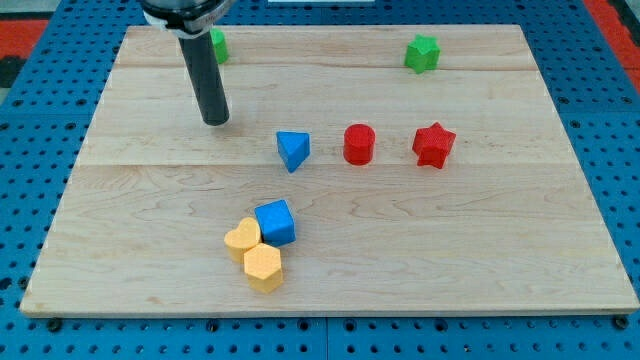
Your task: Move the blue triangle to the bottom right of the blue cube
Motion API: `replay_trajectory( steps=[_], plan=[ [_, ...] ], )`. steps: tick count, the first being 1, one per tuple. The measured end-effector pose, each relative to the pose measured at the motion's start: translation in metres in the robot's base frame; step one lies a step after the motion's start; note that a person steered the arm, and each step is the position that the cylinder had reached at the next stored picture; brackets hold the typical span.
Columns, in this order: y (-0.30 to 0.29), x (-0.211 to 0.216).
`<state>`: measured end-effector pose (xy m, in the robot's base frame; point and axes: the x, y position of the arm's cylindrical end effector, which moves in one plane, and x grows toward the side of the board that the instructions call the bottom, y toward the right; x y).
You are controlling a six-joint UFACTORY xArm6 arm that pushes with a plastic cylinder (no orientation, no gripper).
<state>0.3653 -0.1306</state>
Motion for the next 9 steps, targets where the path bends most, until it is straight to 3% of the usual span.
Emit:
replay_trajectory(
  steps=[1,2,3,4,6,9],
  plan=[
    [0.016,0.003],
    [0.092,0.036],
    [0.098,0.094],
    [0.099,0.121],
    [0.152,0.101],
    [0.155,0.174]
  ],
)
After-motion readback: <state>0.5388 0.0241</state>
